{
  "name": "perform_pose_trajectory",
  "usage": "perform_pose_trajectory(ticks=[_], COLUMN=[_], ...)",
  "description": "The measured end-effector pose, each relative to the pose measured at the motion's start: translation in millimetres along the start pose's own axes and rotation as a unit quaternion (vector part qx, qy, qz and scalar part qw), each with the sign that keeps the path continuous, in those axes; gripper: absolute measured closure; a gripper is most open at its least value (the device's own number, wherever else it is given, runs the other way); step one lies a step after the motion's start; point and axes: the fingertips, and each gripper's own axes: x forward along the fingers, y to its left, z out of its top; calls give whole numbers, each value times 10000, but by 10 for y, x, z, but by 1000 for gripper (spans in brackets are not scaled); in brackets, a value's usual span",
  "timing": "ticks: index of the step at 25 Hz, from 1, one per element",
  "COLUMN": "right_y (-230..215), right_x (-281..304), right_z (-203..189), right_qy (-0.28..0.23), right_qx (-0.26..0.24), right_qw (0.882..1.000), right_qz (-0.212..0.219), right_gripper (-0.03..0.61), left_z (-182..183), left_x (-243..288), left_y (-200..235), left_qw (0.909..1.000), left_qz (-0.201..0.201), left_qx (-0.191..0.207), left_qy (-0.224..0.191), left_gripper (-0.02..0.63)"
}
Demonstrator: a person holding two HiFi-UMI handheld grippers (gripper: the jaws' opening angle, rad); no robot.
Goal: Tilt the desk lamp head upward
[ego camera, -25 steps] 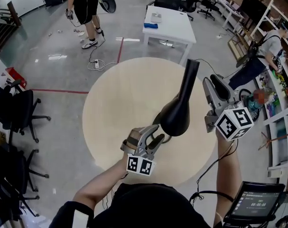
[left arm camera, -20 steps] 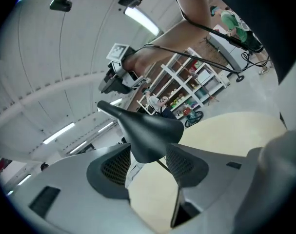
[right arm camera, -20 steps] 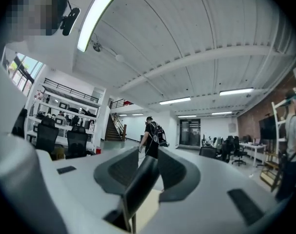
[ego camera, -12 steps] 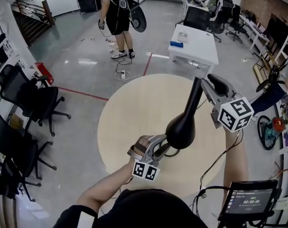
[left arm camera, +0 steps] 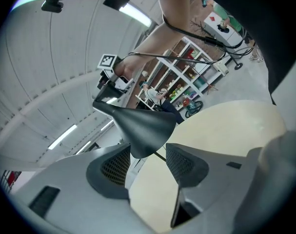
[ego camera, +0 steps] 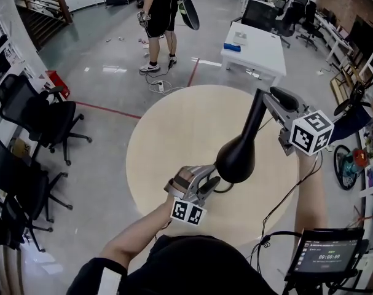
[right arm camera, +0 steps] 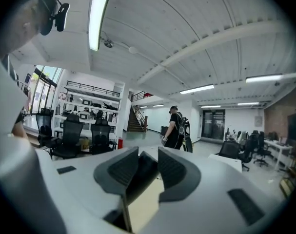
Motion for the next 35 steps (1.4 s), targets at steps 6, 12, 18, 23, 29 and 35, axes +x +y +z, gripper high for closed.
perform_pose_trajectory(ticks=[6,12,18,23,29,35], right_y=[-11,-35,-51,-37,-25,-89], right_x=[52,11,54,81,89,112], right_z=[3,119,27,14,-34,-74], right_qy=[139,-93,13,-50,-63,-46], right_qx=[-112,233,268,316,342,516], right_qw=[9998,9996,9996,9994,9993,9986], right_qz=[6,88,80,124,125,96], right_gripper=[453,453,453,453,453,453], left_z=[5,-32,2,55,106,278], left_x=[37,90,201,212,142,-38], left_y=[58,33,-45,-86,-103,-21], left_qw=[9997,9983,9958,9966,9940,9938], left_qz=[38,-95,-151,-342,-54,195], left_qx=[239,581,902,719,1085,1002], left_qy=[-102,-8,-88,-198,-140,-442], left_gripper=[397,397,397,399,399,399])
